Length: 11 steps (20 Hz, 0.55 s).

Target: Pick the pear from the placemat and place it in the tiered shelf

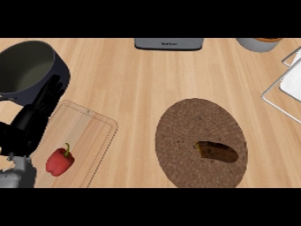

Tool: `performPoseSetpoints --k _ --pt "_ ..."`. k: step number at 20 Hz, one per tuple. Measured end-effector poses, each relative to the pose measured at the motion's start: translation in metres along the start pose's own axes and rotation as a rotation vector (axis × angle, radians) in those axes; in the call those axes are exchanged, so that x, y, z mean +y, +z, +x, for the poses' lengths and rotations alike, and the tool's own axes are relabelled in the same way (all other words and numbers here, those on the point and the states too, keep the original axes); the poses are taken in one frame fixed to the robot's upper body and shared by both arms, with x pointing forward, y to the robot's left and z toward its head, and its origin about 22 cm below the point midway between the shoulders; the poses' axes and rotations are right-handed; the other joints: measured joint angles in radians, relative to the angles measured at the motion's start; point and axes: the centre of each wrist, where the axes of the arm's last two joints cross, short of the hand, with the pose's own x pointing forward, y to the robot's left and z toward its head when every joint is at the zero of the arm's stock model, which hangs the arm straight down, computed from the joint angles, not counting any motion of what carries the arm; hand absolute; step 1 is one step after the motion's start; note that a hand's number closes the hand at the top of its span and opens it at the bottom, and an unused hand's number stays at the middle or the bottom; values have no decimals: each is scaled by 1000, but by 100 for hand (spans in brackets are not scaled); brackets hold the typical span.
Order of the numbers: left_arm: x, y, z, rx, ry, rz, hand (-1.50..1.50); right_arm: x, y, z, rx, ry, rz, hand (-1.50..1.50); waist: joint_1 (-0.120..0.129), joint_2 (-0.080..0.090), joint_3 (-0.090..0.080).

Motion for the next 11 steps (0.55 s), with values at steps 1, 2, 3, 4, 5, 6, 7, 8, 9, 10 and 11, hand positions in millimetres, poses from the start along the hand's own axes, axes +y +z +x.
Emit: performPoseSetpoints --k 1,2,3,4,5,6,7,8,9,10,11 --pt "-1 0 2 -3 -2 -1 0 -7 4 -2 38 -45 -13 -150 2 1 0" --pt "-1 -1 2 -5 -1 1 0 -15 9 -2 76 -88 -26 -150 3 3 1" --pt "0 -1 3 -8 1 4 0 -24 16 -2 112 -130 -37 -150 3 3 1" --pt "0 0 2 -10 3 2 0 -30 21 -4 147 -171 -45 -150 6 5 1" --pt "1 0 3 -12 4 0 0 -37 27 -5 182 -206 -52 -150 10 6 1" --pt "1 0 2 -12 5 1 0 -43 33 -6 211 -240 -58 -150 11 8 2" --pt "1 0 3 -17 4 -2 0 -49 39 -7 240 -267 -61 -150 13 10 3" --pt "2 -1 4 -18 4 -1 0 -54 45 -8 267 -291 -60 -150 13 12 3" --pt "2 0 3 -18 4 -3 0 -60 52 -8 292 -312 -59 -150 14 13 4" --pt "1 0 2 -18 6 -3 0 -64 56 -8 308 -329 -59 -150 16 15 5" --pt "1 -1 4 -22 6 -1 0 -68 61 -9 323 -344 -59 -150 16 16 6"
